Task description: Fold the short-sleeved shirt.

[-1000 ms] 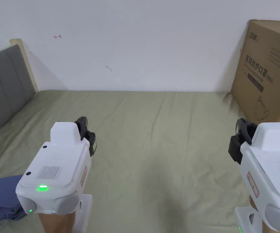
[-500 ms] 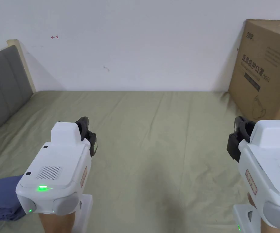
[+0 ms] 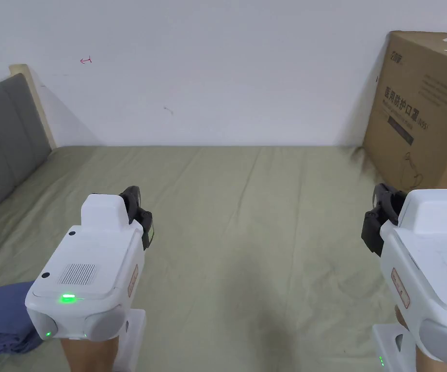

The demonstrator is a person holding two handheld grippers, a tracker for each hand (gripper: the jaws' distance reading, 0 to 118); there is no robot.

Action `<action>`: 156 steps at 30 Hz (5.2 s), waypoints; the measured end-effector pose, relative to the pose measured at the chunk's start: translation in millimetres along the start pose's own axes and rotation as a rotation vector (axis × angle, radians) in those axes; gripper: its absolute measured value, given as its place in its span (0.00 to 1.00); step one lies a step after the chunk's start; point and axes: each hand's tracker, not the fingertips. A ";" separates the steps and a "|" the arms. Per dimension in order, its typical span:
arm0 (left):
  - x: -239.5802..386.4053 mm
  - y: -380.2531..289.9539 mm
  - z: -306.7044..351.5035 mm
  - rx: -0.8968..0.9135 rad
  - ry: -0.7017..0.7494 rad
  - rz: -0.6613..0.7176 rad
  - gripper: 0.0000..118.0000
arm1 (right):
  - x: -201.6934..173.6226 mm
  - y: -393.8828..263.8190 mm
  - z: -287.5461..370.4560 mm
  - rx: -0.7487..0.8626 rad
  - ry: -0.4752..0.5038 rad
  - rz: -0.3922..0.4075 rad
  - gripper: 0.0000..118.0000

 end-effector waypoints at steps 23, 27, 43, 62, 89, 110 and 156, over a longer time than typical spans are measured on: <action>-1.5 -0.8 -1.9 -0.008 -0.007 0.002 0.00 | -0.8 3.2 1.6 0.005 0.003 0.007 0.00; -2.3 -0.3 -1.6 -0.008 -0.004 0.005 0.00 | -1.1 3.7 2.2 0.005 0.002 0.008 0.00; -5.6 -0.6 -0.7 -0.012 -0.001 0.008 0.00 | -3.2 3.7 2.5 0.002 0.006 0.011 0.00; -8.6 -3.4 -0.6 -0.030 0.031 0.000 1.00 | -0.7 -2.2 -4.0 -0.024 0.048 -0.010 0.97; -10.6 1.0 3.6 -0.009 0.039 0.013 1.00 | -5.1 0.0 2.1 0.007 0.091 -0.012 1.00; -9.1 0.3 4.6 -0.010 0.041 0.007 1.00 | -8.7 1.7 1.2 0.010 0.080 0.000 1.00; -24.2 2.0 5.8 -0.001 0.053 0.051 1.00 | -1.5 20.1 -30.0 -0.509 -0.070 -0.286 0.98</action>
